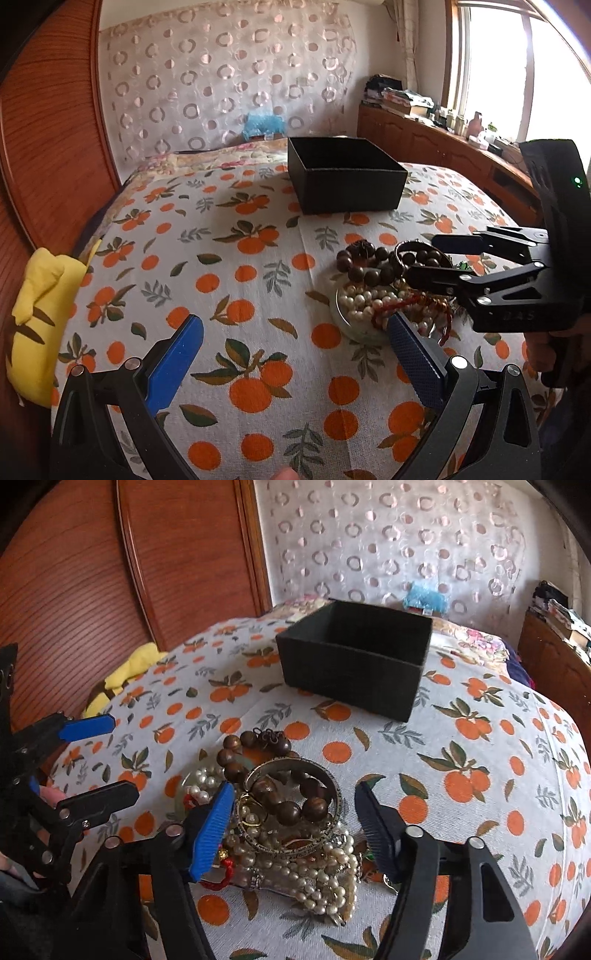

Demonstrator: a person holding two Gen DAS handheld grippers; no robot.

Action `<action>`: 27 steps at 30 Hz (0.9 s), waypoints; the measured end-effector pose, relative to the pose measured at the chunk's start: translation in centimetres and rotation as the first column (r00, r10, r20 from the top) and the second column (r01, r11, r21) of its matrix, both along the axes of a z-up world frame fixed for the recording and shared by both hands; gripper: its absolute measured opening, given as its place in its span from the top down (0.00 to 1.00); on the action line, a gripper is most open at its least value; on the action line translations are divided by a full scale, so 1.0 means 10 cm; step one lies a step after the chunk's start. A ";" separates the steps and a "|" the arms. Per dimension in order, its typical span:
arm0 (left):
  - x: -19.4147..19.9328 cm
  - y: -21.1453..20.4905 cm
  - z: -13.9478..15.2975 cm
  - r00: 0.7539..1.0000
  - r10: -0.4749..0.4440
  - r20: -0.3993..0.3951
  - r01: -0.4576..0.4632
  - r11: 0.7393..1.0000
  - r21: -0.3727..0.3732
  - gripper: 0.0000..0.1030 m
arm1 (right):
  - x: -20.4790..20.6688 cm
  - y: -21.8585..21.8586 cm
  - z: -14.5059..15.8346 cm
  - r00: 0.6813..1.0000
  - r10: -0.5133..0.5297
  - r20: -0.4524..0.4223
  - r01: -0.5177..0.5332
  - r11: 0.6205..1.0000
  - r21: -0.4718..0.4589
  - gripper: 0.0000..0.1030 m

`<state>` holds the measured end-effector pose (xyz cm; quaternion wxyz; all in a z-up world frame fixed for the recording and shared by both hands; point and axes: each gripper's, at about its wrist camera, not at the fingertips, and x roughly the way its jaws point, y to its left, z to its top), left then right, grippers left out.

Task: Organize jewelry
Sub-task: 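Grasp the silver bangle with the right tool while the left tool grasps the red bead bracelet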

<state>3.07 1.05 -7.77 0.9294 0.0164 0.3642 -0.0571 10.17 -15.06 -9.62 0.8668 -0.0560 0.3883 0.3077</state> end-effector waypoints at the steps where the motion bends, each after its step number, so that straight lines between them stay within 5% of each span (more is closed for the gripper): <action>1: 0.00 0.00 -0.01 1.000 -0.002 -0.003 0.002 1.000 -0.003 0.06 | 0.01 0.01 -0.01 1.000 0.010 -0.009 -0.010 1.000 0.001 0.42; 17: 0.01 -0.19 0.05 0.989 -0.144 0.013 0.145 0.987 -0.067 0.07 | -0.34 -0.49 0.26 0.995 -0.067 0.073 0.063 0.996 0.058 0.42; 21: 0.08 -0.28 0.09 0.977 -0.214 0.000 0.212 0.969 -0.128 0.22 | -0.42 -0.62 0.21 0.993 -0.093 0.074 0.091 0.995 0.038 0.42; 27: 0.17 -0.51 0.06 0.956 -0.292 -0.010 0.290 0.951 -0.105 0.36 | -0.47 -0.76 0.13 0.991 -0.119 0.059 0.117 0.992 0.048 0.42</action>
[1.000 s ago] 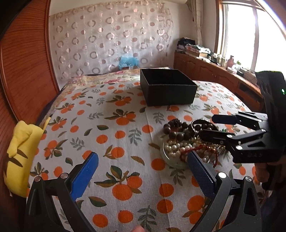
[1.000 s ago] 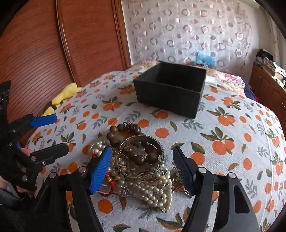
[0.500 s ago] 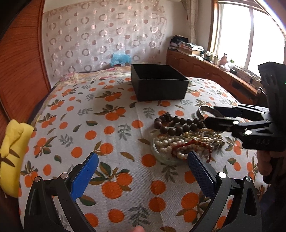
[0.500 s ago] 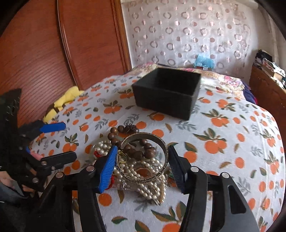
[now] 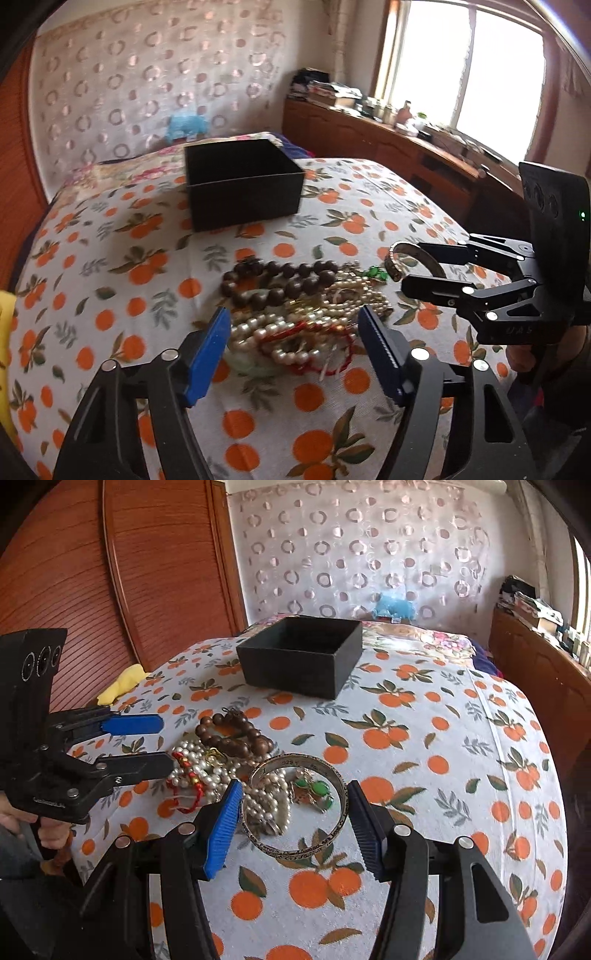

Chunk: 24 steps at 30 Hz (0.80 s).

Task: Organize jewelry
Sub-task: 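Grasp the silver bangle with the right tool while the left tool grasps the red bead bracelet, then carry the silver bangle into the black box with the right tool while the left drops the red bracelet in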

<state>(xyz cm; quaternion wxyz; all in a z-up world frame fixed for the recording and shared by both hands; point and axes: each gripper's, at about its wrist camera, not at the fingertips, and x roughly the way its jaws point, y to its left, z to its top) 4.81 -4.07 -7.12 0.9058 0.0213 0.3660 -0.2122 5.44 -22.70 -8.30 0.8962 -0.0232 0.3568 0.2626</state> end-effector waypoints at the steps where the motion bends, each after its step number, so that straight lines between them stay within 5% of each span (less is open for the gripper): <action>1: 0.02 -0.03 0.00 1.000 -0.013 -0.002 0.013 1.000 0.003 0.40 | 0.00 -0.01 0.00 1.000 -0.002 -0.002 0.002 1.000 0.001 0.42; 4: 0.09 -0.07 -0.03 0.999 -0.029 -0.015 0.029 0.999 0.023 0.56 | 0.00 -0.01 -0.01 1.000 -0.003 -0.003 0.003 1.000 0.004 0.42; 24: -0.15 -0.03 -0.07 0.998 -0.065 -0.022 0.066 0.997 0.039 0.94 | -0.02 0.07 -0.01 1.000 0.004 -0.006 -0.004 1.000 -0.004 0.42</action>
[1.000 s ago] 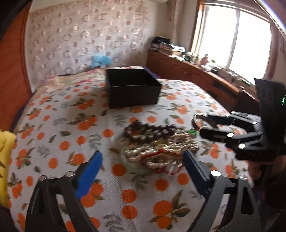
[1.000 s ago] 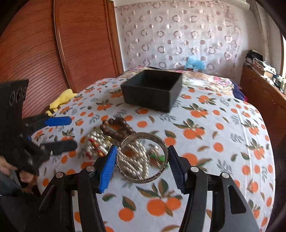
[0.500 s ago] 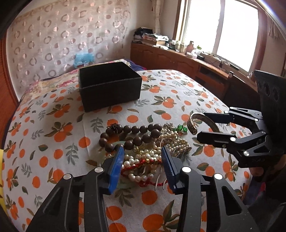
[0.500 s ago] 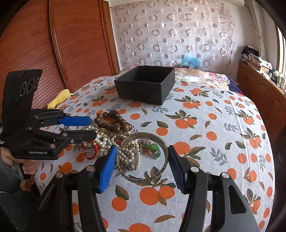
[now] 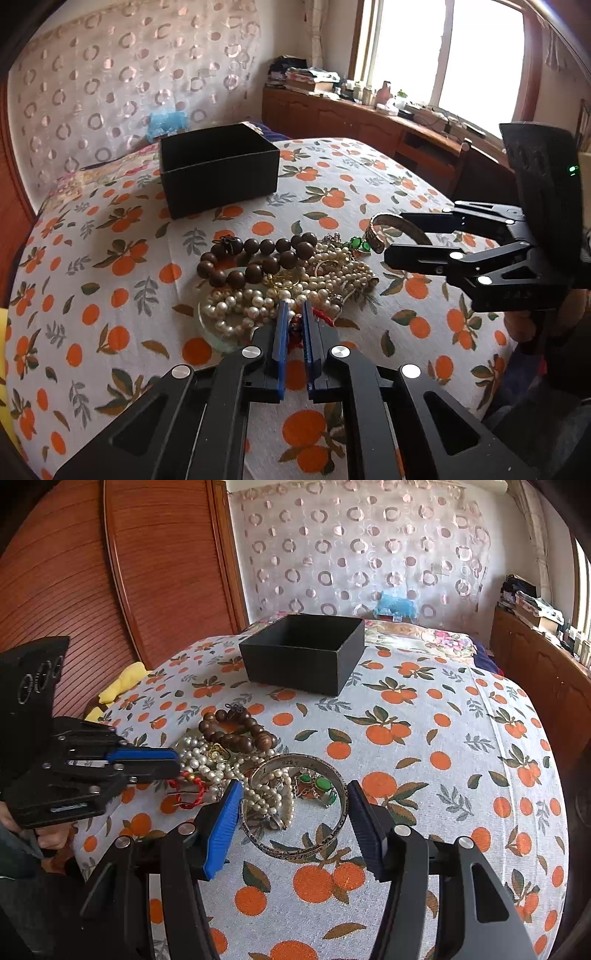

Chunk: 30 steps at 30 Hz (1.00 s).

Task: Organize jewelry
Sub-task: 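Carry the silver bangle into the black box with the right tool while the left drops the red bracelet in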

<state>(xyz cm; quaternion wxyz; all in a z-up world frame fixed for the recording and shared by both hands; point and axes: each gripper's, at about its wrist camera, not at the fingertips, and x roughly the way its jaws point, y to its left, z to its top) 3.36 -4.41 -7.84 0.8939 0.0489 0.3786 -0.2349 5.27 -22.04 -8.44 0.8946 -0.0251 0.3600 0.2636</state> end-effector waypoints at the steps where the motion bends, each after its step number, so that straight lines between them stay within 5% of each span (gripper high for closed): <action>1: -0.03 0.02 0.03 1.000 0.008 0.009 -0.008 1.000 -0.005 0.94 | 0.00 0.00 0.00 1.000 0.000 0.000 0.000 1.000 0.000 0.42; 13: -0.18 0.14 0.58 0.991 0.043 0.128 -0.032 0.996 -0.084 0.94 | 0.00 0.00 0.05 1.000 0.005 0.013 -0.005 1.000 0.000 0.42; 30: 0.46 0.35 0.69 0.977 0.130 0.168 -0.120 0.990 -0.067 0.94 | 0.55 0.31 0.35 0.994 0.054 0.097 -0.048 0.997 -0.067 0.42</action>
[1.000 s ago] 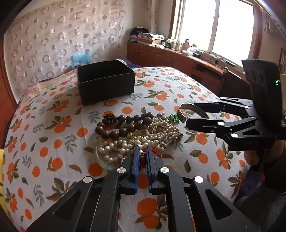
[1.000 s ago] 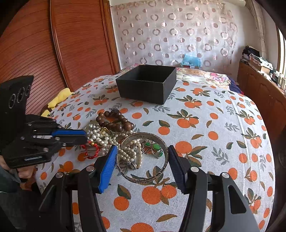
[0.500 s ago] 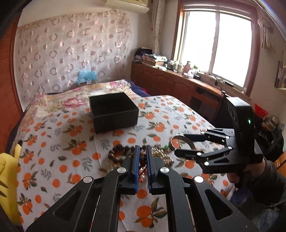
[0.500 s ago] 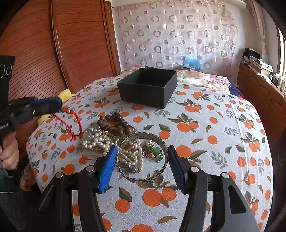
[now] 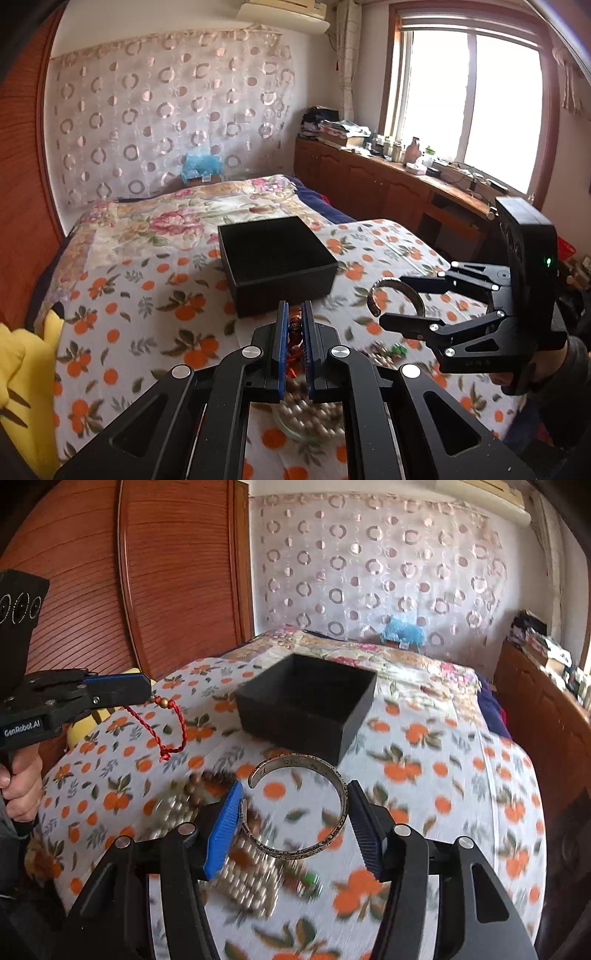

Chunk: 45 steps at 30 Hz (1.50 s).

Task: Organize jewelry
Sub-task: 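Carry the silver bangle into the black box with the right tool while the left drops the red bracelet in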

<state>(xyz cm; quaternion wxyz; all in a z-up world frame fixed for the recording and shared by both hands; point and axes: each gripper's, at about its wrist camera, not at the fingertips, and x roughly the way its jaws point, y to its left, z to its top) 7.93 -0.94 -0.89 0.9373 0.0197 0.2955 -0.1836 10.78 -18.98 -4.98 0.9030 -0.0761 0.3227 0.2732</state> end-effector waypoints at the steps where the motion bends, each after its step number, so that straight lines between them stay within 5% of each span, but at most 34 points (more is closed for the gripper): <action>1: 0.06 0.01 0.00 1.000 0.007 0.002 -0.007 1.000 0.005 0.94 | 0.05 0.01 0.01 1.000 0.001 0.004 -0.001 1.000 -0.003 0.42; 26: 1.03 0.06 0.25 0.999 0.039 -0.009 -0.039 0.999 -0.017 0.94 | 1.34 0.36 0.02 0.996 0.070 -0.046 -0.070 0.998 0.012 0.41; 30: 1.20 0.00 0.17 0.999 0.024 -0.036 -0.024 1.000 -0.006 0.94 | 1.39 0.35 0.02 0.996 0.076 -0.048 -0.075 0.997 0.027 0.34; 43: 1.56 -0.14 -0.12 0.996 0.009 -0.094 -0.007 1.000 0.023 0.93 | 1.44 -0.01 0.07 0.999 -0.027 -0.039 0.028 0.999 0.034 0.34; 45: 1.55 -0.15 -0.12 0.995 0.007 -0.097 -0.005 1.000 0.020 0.85 | 1.40 0.00 0.10 0.999 -0.022 -0.030 0.023 0.999 0.024 0.34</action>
